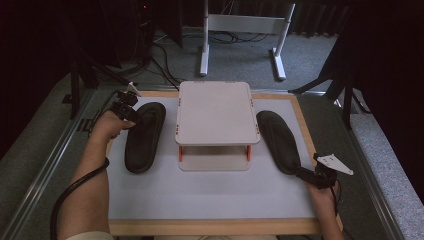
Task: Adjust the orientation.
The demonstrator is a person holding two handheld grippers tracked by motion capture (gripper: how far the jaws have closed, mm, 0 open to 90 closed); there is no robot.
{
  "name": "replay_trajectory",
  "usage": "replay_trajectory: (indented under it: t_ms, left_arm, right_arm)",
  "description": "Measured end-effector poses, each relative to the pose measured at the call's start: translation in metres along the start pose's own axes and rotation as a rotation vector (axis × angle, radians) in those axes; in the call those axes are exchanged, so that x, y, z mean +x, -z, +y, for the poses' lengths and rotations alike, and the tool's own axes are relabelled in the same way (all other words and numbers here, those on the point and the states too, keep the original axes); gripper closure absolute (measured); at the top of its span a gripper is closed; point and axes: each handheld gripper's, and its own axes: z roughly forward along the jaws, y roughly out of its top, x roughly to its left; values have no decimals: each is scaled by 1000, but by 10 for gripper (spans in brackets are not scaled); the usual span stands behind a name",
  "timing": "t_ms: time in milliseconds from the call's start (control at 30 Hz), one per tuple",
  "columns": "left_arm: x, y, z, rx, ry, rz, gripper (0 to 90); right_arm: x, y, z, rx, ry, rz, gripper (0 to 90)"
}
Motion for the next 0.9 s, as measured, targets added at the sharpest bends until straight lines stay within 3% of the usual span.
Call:
replay_trajectory:
  t_ms: [233,700,900]
  left_arm:
    - [-10,25,5,-20,-18,-4,719]
    - [-31,89,22,-98,1,13,717]
    - [-42,112,30,-137,1,-10,718]
  right_arm:
    - [0,0,0,0,-2,0,146]
    - [0,0,0,2,4,-2,146]
    - [1,0,0,3,8,-3,146]
